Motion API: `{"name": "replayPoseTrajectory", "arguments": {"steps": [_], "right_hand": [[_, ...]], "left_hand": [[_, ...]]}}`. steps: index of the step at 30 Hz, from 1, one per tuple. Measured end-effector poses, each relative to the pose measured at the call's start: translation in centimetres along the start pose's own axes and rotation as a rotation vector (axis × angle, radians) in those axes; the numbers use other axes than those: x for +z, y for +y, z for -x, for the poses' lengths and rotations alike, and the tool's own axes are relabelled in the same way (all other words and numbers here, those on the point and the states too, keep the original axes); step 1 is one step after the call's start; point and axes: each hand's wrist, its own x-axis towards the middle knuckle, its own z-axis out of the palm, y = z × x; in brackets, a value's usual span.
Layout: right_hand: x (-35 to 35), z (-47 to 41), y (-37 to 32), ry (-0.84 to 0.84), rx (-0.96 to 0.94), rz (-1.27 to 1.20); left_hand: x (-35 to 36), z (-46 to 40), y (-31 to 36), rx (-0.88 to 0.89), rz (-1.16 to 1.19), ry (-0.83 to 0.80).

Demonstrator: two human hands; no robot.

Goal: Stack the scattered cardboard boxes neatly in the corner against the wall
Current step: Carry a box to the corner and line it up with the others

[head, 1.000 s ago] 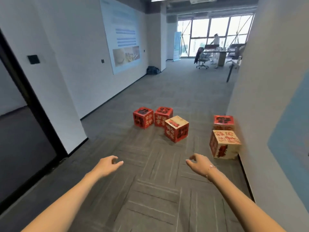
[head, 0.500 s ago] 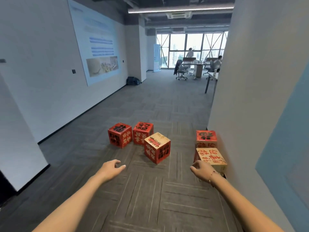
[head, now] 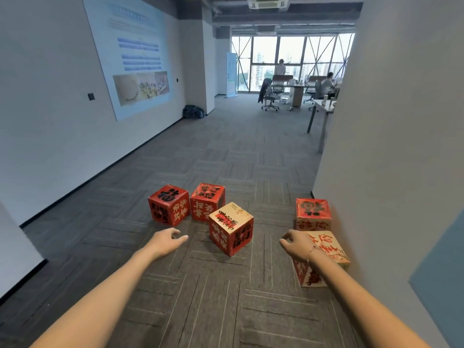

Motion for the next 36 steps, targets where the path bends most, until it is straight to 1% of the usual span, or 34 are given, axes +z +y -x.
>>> {"name": "replayPoseTrajectory", "arguments": {"steps": [8,12,16,21,26,32,36], "right_hand": [[-0.2,-12.6,-0.3,-0.004,0.104,-0.028],[-0.7,-17.5,-0.4,-0.001,0.113,-0.004],[-0.6,-22.5,0.4,-0.015,0.122,-0.029],[-1.0,-29.3,2.5,-0.083,0.114,-0.011],[-3.3,-38.4,4.9,-0.106,0.084,0.011],[-6.7,-48.7,6.9,-0.153,-0.005,0.021],[-7.6,-53.5,8.0,-0.203,-0.011,0.036]], "left_hand": [[-1.2,-15.2,3.1,0.042,-0.019,-0.072],[-1.4,-20.6,4.7,0.051,-0.031,-0.093],[-0.6,-25.3,5.2,0.026,-0.047,-0.124],[1.2,-30.7,6.2,-0.050,-0.056,-0.168],[3.0,-37.2,9.1,-0.113,0.002,-0.130],[5.6,-43.9,13.8,-0.175,0.069,-0.067],[7.0,-46.9,15.6,-0.207,0.072,-0.085]]}}
